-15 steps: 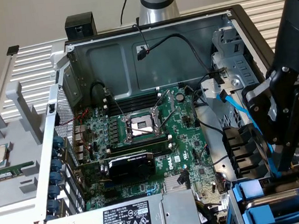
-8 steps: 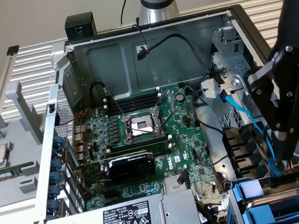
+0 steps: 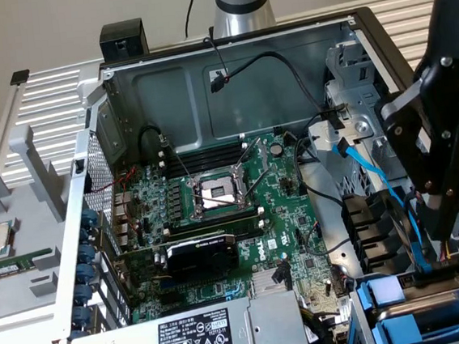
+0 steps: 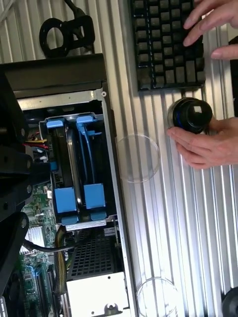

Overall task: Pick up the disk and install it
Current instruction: 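Insert the second disk wire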

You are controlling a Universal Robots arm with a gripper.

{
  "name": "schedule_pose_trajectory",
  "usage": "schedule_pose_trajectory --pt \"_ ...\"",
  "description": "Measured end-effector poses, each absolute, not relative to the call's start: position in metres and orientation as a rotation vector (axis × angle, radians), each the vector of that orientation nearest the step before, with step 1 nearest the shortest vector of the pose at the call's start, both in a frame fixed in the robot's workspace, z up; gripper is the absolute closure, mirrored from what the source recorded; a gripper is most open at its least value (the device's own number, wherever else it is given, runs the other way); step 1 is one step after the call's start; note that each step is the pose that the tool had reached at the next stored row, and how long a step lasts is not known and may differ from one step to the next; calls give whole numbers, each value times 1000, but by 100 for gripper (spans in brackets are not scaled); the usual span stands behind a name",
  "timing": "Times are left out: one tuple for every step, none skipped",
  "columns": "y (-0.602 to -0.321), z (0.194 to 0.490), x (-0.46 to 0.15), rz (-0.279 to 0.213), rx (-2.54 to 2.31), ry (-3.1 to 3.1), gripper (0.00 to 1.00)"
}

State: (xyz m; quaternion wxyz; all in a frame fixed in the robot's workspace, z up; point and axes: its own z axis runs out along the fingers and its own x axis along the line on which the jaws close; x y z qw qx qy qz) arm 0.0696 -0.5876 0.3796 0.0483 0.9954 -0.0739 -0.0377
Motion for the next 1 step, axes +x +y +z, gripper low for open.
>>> schedule_pose_trajectory --pt "-588 380 70 -115 3034 -225 89"
